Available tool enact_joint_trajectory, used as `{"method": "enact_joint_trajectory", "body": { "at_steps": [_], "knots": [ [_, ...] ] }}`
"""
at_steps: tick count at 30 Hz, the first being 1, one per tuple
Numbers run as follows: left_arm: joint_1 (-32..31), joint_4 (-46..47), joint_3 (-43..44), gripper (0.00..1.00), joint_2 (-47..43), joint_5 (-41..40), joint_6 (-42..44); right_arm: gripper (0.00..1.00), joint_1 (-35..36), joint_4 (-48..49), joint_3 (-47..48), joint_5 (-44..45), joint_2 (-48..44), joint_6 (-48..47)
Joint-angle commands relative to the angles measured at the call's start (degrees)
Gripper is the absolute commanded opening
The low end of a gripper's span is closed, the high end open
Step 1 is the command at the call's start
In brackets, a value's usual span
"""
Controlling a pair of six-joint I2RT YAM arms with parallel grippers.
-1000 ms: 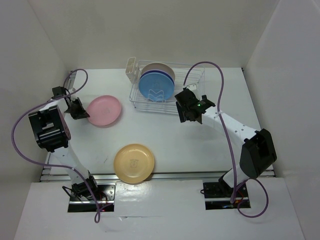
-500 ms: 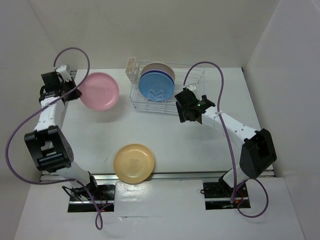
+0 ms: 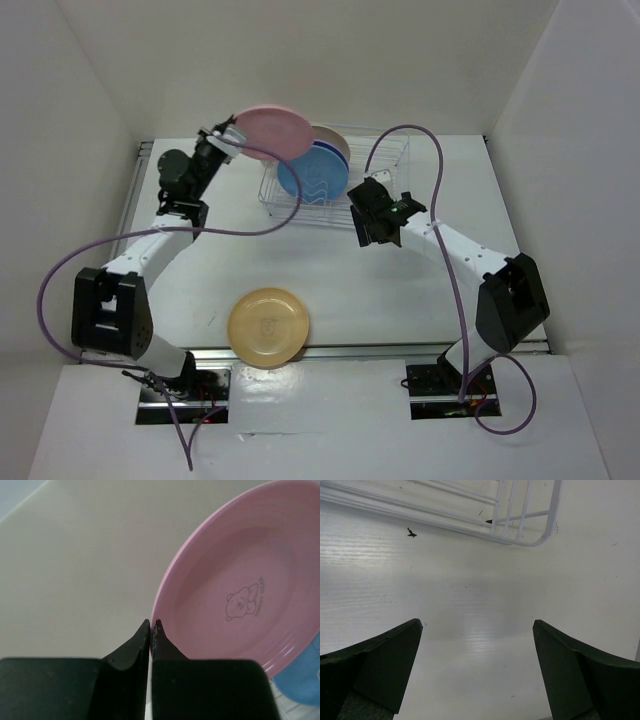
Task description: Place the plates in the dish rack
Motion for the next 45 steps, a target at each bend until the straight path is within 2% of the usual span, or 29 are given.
{"method": "enact_joint_trajectory", "body": {
  "at_steps": [1,4,12,21,27,39,45],
  "knots": [
    [-5.1,14.4,1.4,0.0,2.7,0.5,18.1,1.0,0.5,0.5,2.1,1.1,0.4,1.1],
    [-7.2,17.7,2.0,0.0,5.4,-0.6,19.8,1.0,1.1,0.5,1.5,1.6,0.4,1.1],
    [-9.6,18.3,0.0,0.0,8.1,2.8,21.0,1.0,1.1,-0.6,1.5,2.2,2.2,1.8],
    [-17.7,18.9,-8.8,0.0,4.7,-7.2,25.8,1.0,1.1,-1.2,3.7,2.9,5.3,1.8],
    [-17.8,20.2,-11.1,0.0,6.4,-9.3,25.8,1.0,1.1,-1.2,4.2,2.2,5.8,1.8],
    [-16.1,19.7,0.0,0.0,16.7,-4.1,24.2,1.0,1.1,-1.2,3.7,2.2,6.3,2.3],
    [-16.1,19.7,3.6,0.0,21.4,-5.2,24.2,1.0,1.1,-1.2,2.5,2.2,5.3,2.3]
  ]
}}
